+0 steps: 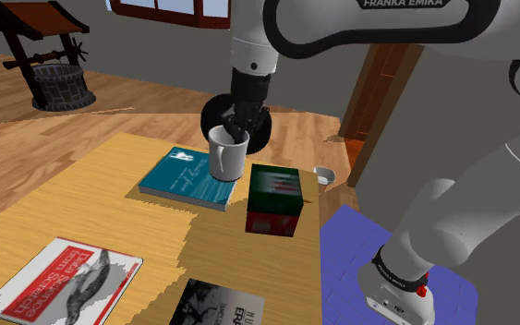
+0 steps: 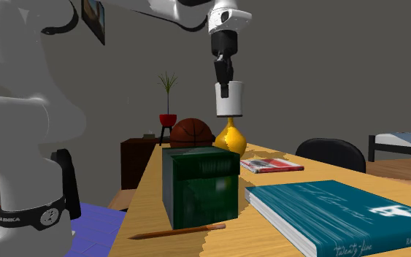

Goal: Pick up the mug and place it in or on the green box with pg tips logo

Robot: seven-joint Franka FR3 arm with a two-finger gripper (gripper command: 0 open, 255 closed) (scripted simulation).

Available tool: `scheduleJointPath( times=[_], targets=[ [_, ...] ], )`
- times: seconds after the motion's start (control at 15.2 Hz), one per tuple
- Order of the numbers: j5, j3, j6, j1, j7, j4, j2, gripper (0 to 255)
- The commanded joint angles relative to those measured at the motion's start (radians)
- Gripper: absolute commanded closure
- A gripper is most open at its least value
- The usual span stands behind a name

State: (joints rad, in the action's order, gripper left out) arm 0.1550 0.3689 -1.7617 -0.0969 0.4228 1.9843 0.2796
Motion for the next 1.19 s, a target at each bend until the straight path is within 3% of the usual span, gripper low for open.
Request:
scheduleJointPath(
  times=[0.0,0.59,1.12],
  targets=[
    [0.016,-0.038,0.013,0.009,-0.054,0.063,0.073,255],
    [-0.001,-0.202,0.095,0.047,-0.251,0.230,0.299,255],
    [0.008,-0.195,-0.009,0.043,-0.259,0.346,0.310,255]
  ],
)
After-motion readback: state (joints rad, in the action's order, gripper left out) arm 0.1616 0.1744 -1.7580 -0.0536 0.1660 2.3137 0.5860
